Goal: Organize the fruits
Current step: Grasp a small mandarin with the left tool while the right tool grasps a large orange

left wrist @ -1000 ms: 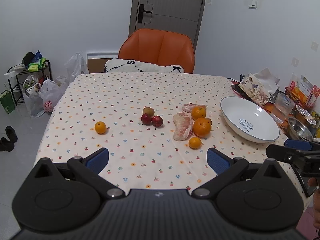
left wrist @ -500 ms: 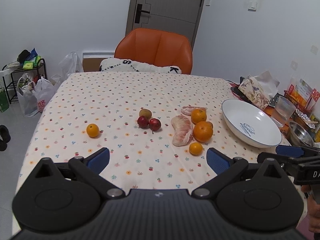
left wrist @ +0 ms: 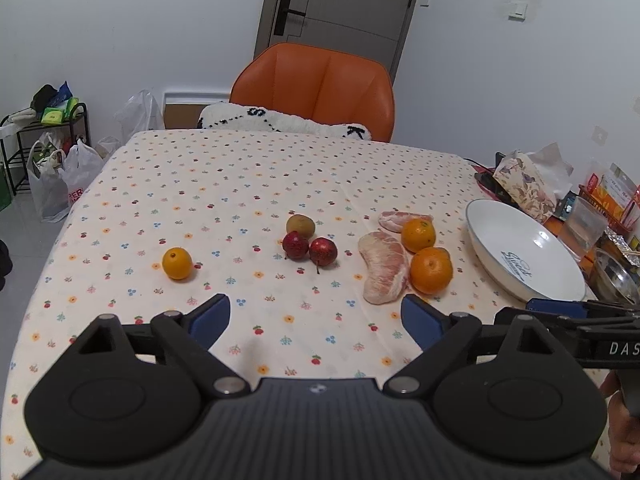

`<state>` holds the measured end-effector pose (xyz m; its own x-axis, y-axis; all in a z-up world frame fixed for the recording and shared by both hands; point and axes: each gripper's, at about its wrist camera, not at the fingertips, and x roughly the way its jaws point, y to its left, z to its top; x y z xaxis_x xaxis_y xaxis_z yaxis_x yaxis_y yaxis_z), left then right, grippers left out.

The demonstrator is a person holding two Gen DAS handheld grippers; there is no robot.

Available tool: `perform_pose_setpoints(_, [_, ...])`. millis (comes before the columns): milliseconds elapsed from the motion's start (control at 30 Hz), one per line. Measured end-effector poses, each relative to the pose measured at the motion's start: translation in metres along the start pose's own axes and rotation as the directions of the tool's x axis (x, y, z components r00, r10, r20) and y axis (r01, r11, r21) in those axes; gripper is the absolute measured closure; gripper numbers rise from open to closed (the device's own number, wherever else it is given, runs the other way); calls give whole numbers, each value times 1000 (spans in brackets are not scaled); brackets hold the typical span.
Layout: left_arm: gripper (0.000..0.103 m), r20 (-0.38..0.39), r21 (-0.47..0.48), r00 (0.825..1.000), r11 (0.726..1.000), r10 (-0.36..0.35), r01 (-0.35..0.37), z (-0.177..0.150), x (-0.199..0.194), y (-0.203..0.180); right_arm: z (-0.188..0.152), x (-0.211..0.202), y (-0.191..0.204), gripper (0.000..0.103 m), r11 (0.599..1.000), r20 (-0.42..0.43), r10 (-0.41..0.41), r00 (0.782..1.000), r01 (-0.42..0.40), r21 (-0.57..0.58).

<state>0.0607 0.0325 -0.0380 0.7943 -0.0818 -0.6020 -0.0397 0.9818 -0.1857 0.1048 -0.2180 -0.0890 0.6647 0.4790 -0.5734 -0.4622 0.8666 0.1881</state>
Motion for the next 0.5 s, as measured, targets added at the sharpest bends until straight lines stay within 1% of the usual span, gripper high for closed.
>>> perform_pose_setpoints(167, [15, -11, -9, 1000, 1000, 5, -5, 2, 12, 7, 5, 14, -2, 31, 1000, -4, 2, 1000, -2, 9])
perform_pose_setpoints(400, [21, -17, -32, 999, 999, 39, -39, 6, 26, 24, 13, 40, -5, 43, 1000, -27, 8, 1000, -8, 22])
perform_pose_setpoints(500, [24, -22, -48, 998, 997, 59, -60, 8, 32, 35, 16, 49, -5, 44, 1000, -34, 10, 999, -9, 24])
